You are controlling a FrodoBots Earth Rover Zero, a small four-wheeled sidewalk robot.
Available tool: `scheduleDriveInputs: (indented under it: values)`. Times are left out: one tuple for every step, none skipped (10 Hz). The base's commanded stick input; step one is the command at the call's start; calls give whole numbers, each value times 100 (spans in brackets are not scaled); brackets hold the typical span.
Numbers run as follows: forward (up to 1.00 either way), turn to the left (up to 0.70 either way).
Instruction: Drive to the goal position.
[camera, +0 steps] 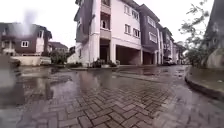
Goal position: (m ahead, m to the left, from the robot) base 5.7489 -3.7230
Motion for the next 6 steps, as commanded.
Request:
scheduleDriveInputs:
  values:
    - [70,0]
    - [70,0]
    - [70,0]
    - [70,0]
    - [70,0]
    - [70,0]
